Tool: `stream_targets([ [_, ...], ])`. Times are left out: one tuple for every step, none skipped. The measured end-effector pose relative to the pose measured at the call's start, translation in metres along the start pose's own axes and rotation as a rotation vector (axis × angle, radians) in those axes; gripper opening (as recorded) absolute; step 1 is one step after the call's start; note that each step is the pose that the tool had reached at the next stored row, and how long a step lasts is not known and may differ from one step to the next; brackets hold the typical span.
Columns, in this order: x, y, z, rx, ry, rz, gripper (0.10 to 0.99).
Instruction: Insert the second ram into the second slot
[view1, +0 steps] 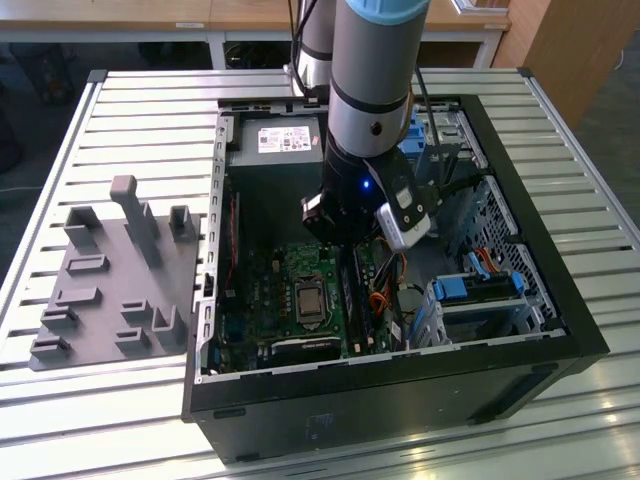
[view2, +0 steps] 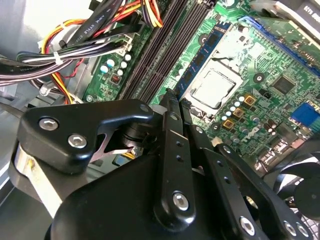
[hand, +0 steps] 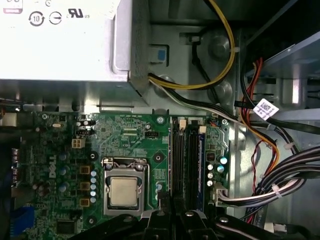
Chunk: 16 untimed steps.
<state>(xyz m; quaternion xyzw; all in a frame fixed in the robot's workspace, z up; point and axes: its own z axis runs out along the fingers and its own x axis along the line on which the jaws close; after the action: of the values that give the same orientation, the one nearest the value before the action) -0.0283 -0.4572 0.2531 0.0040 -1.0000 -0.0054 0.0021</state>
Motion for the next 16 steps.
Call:
stream_targets([
  [-0.0001,0.0000,0.0020,0.000,-0.0001,0.001,0.137],
  [-0.0002,0.0000,0.0038,0.000,-0.0001,0.002,0.137],
  [-0.0002,0.0000,0.0054,0.000,-0.0001,0.002,0.137],
  [-0.0002,-0.0001,0.0066,0.000,-0.0001,0.002,0.137],
  [-0.0002,-0.0002,0.0078,0.000,-0.0001,0.002,0.137],
  [-0.0002,-0.0004,0.0090,0.000,0.0000,0.002,0.137],
  [-0.0002,-0.0009,0.0096,0.000,0.0002,0.002,0.137],
  [-0.0002,-0.0014,0.0101,0.000,0.0005,0.002,0.137],
  [-0.0002,-0.0021,0.0105,0.000,0.0007,0.002,0.137],
  [-0.0004,-0.0030,0.0110,0.000,0.0007,0.003,0.137],
  [-0.0005,-0.0038,0.0117,0.000,0.0010,0.004,0.137],
  [-0.0009,-0.0044,0.0128,0.000,0.0011,0.006,0.137],
  [-0.0015,-0.0048,0.0141,-0.001,0.0012,0.007,0.137],
  [-0.0029,-0.0050,0.0155,-0.001,0.0014,0.007,0.137],
  [-0.0040,-0.0050,0.0166,-0.002,0.0017,0.007,0.137],
  [-0.0043,-0.0050,0.0171,-0.002,0.0017,0.007,0.137],
])
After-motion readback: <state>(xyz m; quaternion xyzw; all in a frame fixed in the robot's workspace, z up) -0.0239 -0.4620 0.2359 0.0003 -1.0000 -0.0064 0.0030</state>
